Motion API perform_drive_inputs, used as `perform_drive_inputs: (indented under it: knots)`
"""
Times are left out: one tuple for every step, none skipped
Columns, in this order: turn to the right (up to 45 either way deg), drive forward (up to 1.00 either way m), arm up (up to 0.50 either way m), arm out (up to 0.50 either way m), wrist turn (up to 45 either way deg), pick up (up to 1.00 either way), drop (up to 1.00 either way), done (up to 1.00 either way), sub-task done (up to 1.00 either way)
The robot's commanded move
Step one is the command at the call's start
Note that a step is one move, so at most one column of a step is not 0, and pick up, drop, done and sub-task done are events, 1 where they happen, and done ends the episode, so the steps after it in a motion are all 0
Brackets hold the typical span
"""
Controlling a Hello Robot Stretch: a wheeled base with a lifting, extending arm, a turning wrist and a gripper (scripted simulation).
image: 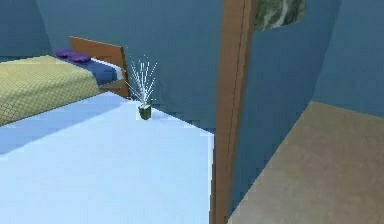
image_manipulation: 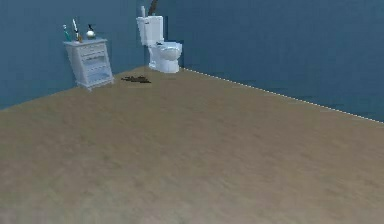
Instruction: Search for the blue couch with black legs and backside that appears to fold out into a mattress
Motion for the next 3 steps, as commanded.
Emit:
perform_drive_inputs:
  knots:
    - [0.0,0.3,0.0,0.0,0.0,0.0,0.0,0.0,0.0]
    - [-45.0,0.0,0.0,0.0,0.0,0.0,0.0,0.0,0.0]
    - [-3.0,0.0,0.0,0.0,0.0,0.0,0.0,0.0,0.0]
